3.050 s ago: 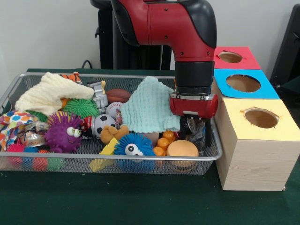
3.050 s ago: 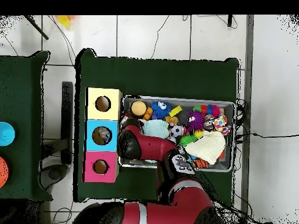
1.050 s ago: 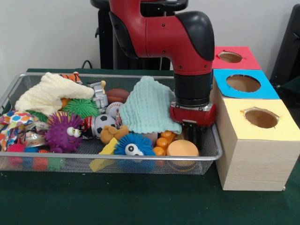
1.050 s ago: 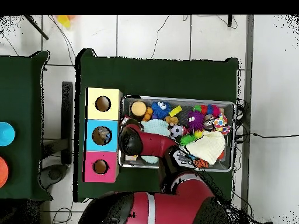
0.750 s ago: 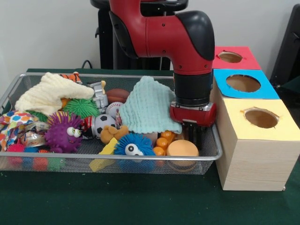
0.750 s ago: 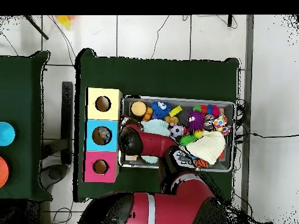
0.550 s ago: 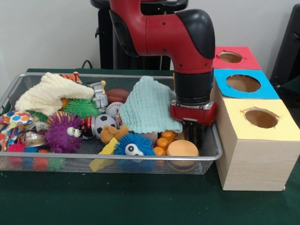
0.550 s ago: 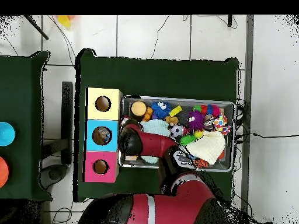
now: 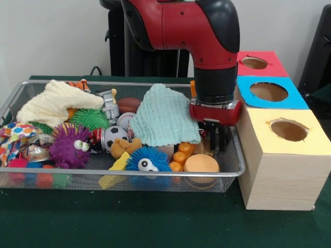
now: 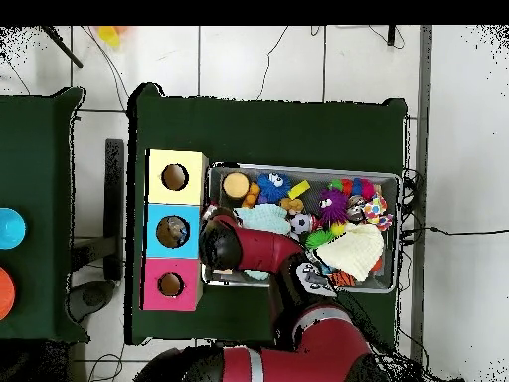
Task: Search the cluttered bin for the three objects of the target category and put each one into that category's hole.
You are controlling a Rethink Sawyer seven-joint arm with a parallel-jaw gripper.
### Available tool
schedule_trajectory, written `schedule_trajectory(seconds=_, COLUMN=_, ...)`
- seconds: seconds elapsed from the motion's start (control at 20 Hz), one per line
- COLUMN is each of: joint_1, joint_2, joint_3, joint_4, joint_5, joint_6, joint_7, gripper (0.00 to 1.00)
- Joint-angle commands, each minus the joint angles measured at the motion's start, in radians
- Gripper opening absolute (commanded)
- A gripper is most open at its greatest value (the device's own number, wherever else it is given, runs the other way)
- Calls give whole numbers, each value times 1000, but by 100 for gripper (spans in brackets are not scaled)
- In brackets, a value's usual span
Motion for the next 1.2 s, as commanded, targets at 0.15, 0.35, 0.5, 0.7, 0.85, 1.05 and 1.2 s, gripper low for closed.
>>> schedule_trajectory(seconds=0.15, joint_1=-15, joint_2=-55, joint_3=153, joint_4=134, joint_5=27, joint_6=203, joint_7=97, gripper=0)
schedule_trajectory(seconds=0.35, joint_1=-28, joint_2=-59, joint_3=156, joint_4=136, joint_5=21, joint_6=206, joint_7=88, gripper=0)
schedule_trajectory(seconds=0.5, joint_1=-32, joint_2=-49, joint_3=157, joint_4=134, joint_5=17, joint_6=196, joint_7=86, gripper=0)
schedule_trajectory(seconds=0.7, joint_1=-32, joint_2=-40, joint_3=153, joint_4=129, joint_5=11, joint_6=188, joint_7=82, gripper=0)
schedule_trajectory(seconds=0.85, joint_1=-30, joint_2=-32, joint_3=155, joint_4=127, joint_5=9, joint_6=180, joint_7=82, gripper=0)
schedule_trajectory(seconds=1.05, joint_1=-25, joint_2=-27, joint_3=150, joint_4=121, joint_5=-7, joint_6=160, joint_7=73, gripper=100)
schedule_trajectory(seconds=1.2, joint_1=-16, joint_2=-26, joint_3=139, joint_4=114, joint_5=-16, joint_6=133, joint_7=74, gripper=100)
